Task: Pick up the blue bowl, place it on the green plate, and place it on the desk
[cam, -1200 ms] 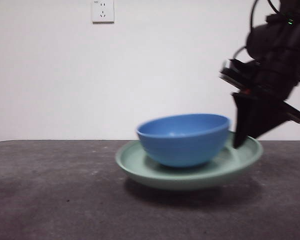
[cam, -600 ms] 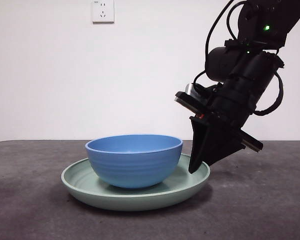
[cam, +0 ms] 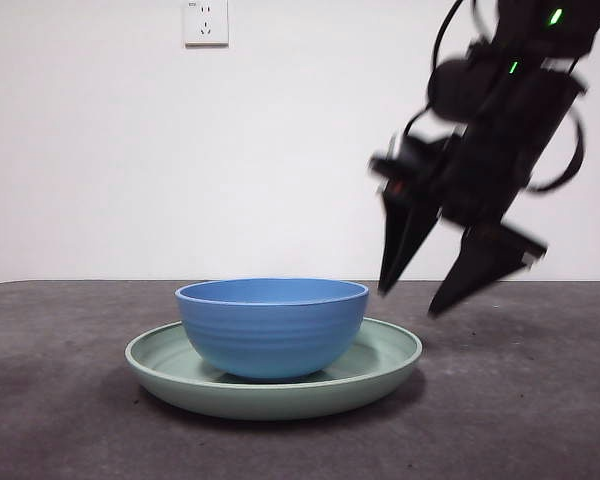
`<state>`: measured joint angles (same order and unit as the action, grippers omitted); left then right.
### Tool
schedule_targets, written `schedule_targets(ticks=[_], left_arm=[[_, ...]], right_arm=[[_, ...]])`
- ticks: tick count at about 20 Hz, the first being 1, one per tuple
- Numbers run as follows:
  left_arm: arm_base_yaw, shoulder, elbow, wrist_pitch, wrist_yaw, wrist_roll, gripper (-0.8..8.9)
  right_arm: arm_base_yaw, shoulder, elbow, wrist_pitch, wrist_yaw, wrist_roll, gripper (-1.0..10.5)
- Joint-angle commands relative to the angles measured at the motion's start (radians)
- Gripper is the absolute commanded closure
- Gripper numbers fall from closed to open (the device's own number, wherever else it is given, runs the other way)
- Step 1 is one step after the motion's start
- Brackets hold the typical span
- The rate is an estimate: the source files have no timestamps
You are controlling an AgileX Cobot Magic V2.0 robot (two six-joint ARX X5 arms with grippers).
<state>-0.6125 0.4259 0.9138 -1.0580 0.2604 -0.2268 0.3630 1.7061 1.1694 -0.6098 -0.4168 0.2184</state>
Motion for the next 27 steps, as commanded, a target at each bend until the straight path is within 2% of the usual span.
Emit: schedule_targets(ticks=[1,4,6,8,10,13,21,27], left_arm=[[-0.004,0.002,0.023,0.012,0.003,0.004,2.82],[-0.004,0.002,0.023,0.012,0.003,0.004,2.82],[-0.004,0.002,0.023,0.012,0.003,0.004,2.82],[-0.004,0.002,0.023,0.015,0.003,0.004,2.82],[-0.004,0.002,0.023,0.034,0.003,0.003,2.82],[-0.004,0.002,0.023,0.065,0.003,0.003,2.82],[-0.004,0.002,0.023,0.087,0.002,0.005,2.82],[-0.004,0.002,0.023,0.087,0.002,0.005,2.82]], right_arm=[[-0.016,-0.085,0.024,-0.035,0.003,-0.009,6.0],[-0.025,-0.245,0.024,-0.122,0.002,-0.048,4.3],[-0.025,-0.368,0.024,-0.195,0.003,-0.076,3.9],[-0.025,-0.495,0.024,-0.275,0.019,-0.093,3.9],[-0.025,-0.621,0.024,-0.359,0.075,-0.099,3.8],[-0.025,-0.741,0.024,-0.438,0.108,-0.111,3.9],[-0.025,-1.052,0.024,-0.546,0.106,-0.14,3.9],[-0.025,-1.127,0.024,-0.616,0.103,-0.141,3.9]])
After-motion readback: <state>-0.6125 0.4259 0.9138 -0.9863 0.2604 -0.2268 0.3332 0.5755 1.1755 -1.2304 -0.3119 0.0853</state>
